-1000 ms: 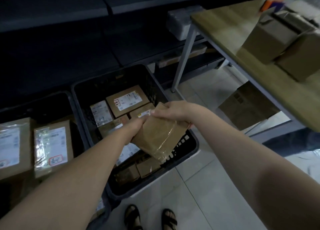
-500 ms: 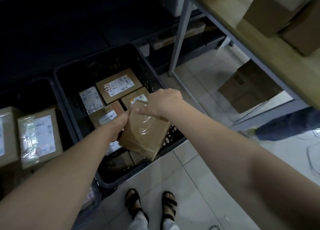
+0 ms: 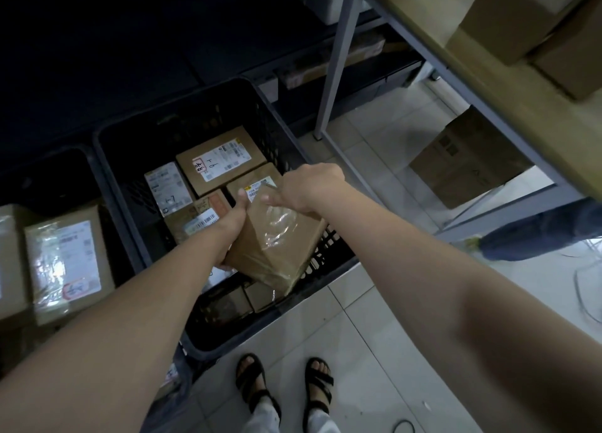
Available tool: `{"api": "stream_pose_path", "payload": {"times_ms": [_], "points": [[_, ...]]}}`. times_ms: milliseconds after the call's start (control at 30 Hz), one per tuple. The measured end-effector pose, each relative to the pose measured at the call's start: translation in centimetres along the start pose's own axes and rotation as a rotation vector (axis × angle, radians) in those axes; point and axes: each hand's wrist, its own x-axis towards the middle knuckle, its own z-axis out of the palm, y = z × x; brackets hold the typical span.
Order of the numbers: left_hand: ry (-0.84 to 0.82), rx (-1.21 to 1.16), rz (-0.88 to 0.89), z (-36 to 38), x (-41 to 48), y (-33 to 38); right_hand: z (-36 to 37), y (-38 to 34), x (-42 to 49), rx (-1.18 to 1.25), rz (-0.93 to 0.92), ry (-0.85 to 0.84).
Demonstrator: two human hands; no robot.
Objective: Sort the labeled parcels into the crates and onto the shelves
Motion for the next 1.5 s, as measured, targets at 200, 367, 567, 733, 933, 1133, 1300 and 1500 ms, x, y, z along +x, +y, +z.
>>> {"api": "stream_pose_path", "payload": {"times_ms": [200,367,567,733,933,1133,1300,1500], "points": [[0.040,0.019,0.225,-1.6,-1.0,2.8,-1.0,1.1,0.5,0.240,0.122,0.031],[-0.017,0.084,0.241,-1.8,-1.4,1.3,0.1,0.7,0.1,0.193,0.132,0.001],[-0.055,0.120,0.224,-0.3,-0.9,-0.4,0.9,0.2,0.1,0.099,0.145,-0.013],[0.050,0.253,0.327,-0.3,-1.0,-0.7,2.0,0.1,0.9,0.176,0.177,-0.044],[-0.018,0.451,0.400,0.4,-0.4,0.0,4.7,2.7,1.1,0.356,0.226,-0.098],[-0.045,0.576,0.470,2.0,1.4,0.1,6.7,3.4,2.3,0.491,0.208,-0.053],[-0.022,0.717,0.515,3.8,1.8,-0.7,9.2,4.1,2.0,0.565,0.254,-0.082],[0.010,0.872,0.566,3.3,2.1,-0.4,6.8,1.5,1.9,0.082,0.011,0.085]]}}
